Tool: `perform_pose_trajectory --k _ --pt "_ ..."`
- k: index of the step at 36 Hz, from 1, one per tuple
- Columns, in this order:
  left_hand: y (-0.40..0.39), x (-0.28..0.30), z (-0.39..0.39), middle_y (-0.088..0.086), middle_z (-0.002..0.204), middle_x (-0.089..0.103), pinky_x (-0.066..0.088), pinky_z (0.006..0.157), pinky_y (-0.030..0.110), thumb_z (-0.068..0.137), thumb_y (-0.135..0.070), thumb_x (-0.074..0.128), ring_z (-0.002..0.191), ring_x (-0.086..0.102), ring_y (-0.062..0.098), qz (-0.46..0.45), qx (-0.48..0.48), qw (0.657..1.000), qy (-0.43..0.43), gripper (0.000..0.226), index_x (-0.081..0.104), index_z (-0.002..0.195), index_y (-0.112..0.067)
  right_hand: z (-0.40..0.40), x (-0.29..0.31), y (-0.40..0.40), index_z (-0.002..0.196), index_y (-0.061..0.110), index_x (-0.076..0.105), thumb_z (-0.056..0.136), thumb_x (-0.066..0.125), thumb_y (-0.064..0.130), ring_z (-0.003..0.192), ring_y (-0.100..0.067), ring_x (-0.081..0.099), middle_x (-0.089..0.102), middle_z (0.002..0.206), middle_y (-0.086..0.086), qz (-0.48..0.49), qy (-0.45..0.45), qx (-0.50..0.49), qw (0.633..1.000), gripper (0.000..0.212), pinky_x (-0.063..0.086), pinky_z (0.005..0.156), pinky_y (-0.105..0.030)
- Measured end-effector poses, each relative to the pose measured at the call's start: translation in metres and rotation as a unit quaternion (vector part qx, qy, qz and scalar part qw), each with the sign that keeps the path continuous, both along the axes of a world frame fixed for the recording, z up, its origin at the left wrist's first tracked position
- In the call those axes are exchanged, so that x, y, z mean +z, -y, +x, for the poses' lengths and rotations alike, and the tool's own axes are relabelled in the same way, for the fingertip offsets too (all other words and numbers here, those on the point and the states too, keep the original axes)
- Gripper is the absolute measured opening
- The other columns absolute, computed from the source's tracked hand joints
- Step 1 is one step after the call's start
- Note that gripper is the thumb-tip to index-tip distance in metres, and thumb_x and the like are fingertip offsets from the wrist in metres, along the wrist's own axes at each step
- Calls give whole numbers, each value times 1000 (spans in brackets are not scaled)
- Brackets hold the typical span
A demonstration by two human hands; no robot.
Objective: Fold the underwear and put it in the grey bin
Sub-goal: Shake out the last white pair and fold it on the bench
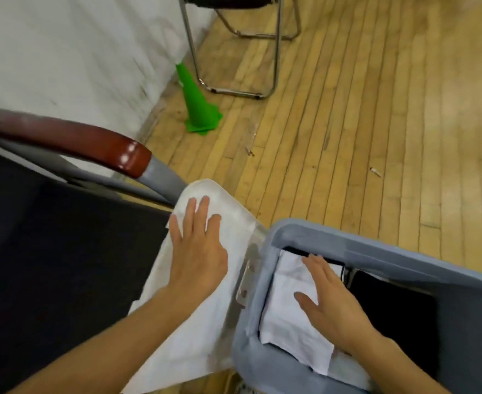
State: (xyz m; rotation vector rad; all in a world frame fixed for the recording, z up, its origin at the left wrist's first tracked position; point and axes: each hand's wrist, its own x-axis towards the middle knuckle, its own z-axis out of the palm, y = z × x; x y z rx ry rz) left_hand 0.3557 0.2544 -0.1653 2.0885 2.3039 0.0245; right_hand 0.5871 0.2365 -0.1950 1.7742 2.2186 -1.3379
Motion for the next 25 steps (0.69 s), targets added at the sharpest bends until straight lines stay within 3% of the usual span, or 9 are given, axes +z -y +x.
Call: perform_pose_trajectory --k 2,3,5,7,9,11,17,21,25 --pt "-2 25 -20 13 153 25 11 111 59 78 -16 70 143 16 34 -28 103 994 26 64 41 134 -10 -24 25 -6 151 24 8 98 45 35 146 -7 0 1 158 10 5 -23 11 1000 65 14 113 -20" --pt "-2 38 -34 10 155 20 9 113 58 84 -19 64 144 13 31 -64 180 979 78 64 31 139 -13 -41 38 -8 150 23 9 98 45 35 146 -8 3 3 158 11 7 -31 15 999 65 14 112 -19" --pt "-3 46 -41 9 148 29 27 110 57 85 -23 62 137 29 32 -121 328 909 226 68 23 141 -16 -55 49 -7 148 23 16 97 47 33 143 -9 14 12 156 11 0 -63 2 998 61 21 108 -17" --pt "-1 54 -54 9 130 45 47 93 48 87 -28 60 113 52 30 -163 404 824 361 62 26 138 -16 -78 60 -6 145 24 23 96 50 32 138 -11 27 26 150 9 -47 -95 -40 994 56 28 105 -21" --pt "2 60 -57 9 114 55 49 86 41 91 -31 55 97 57 25 -202 401 784 429 40 44 124 -12 -98 65 -3 143 24 30 95 53 32 131 -14 39 37 145 6 -119 -147 -110 976 54 35 107 -30" --pt "5 66 -59 10 104 61 51 82 38 93 -31 52 90 60 24 -202 379 766 479 20 58 99 -13 -119 72 -5 138 21 38 93 56 33 117 -16 52 50 133 0 -191 -199 -193 942 50 46 100 -38" --pt "11 74 -30 4 98 66 50 78 34 96 -45 45 87 61 18 -239 308 729 562 34 65 98 -17 -142 85 -4 124 19 47 89 61 38 102 -21 62 60 113 -3 -281 -297 -318 855 42 58 78 -43" --pt "10 78 9 4 84 66 53 69 35 95 -53 39 82 63 20 -263 287 709 588 48 68 92 -14 -123 86 -5 106 14 50 88 63 27 89 -20 66 64 97 -5 -216 -258 -379 862 26 57 79 -45" --pt "9 76 64 18 105 65 56 74 40 97 -53 31 99 63 32 -316 267 657 630 61 64 107 -3 -60 77 3 109 14 56 82 60 10 84 -21 67 68 96 -6 -172 -214 -433 858 28 58 65 -38"
